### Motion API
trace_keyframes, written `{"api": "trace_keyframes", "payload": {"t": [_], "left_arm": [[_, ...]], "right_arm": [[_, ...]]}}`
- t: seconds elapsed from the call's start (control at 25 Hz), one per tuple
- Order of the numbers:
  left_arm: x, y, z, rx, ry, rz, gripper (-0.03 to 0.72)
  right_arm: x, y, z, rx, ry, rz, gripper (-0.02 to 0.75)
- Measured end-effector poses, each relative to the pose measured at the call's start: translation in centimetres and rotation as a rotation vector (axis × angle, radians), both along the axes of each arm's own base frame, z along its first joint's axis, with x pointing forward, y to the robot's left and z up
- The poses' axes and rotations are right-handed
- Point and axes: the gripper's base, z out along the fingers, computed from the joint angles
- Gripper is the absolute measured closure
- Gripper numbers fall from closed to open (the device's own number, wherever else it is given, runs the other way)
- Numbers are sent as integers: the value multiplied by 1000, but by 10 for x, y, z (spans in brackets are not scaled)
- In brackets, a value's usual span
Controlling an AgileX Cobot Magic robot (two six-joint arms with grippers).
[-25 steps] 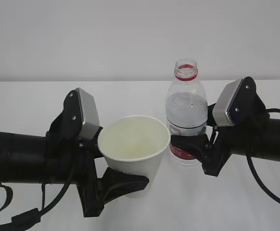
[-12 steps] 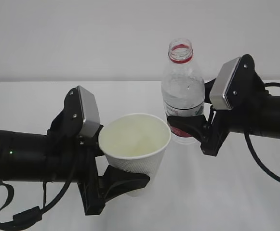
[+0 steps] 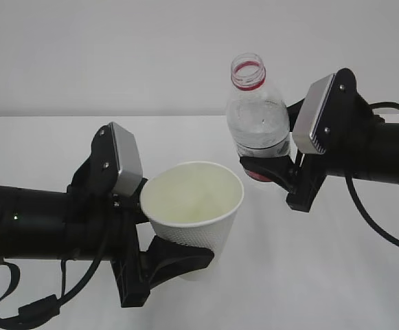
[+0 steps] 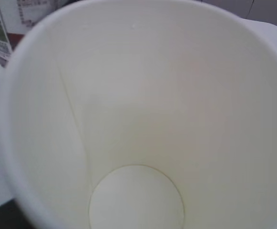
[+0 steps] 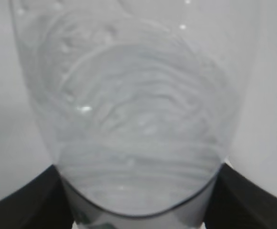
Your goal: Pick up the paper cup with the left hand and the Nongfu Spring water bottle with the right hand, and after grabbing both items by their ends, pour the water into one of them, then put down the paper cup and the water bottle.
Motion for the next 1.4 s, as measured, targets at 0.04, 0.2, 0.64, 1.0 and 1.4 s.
{"api": "trace_keyframes", "payload": {"t": [0.04, 0.2, 0.64, 1.0, 1.4], "left_arm": [[0, 0, 0, -1, 0, 0, 166], [0, 0, 0, -1, 0, 0, 166], [0, 0, 0, -3, 0, 0, 168], [-2, -2, 4, -44, 0, -29, 171], [0, -5, -9, -19, 34, -28, 172]], "right_arm": [[0, 0, 0, -10, -13, 6, 214], [1, 0, 1, -46, -57, 26, 214], [1, 0, 1, -133, -154, 72, 214], [1, 0, 1, -171, -198, 93, 214], [2, 0, 2, -208, -244, 102, 214]]}}
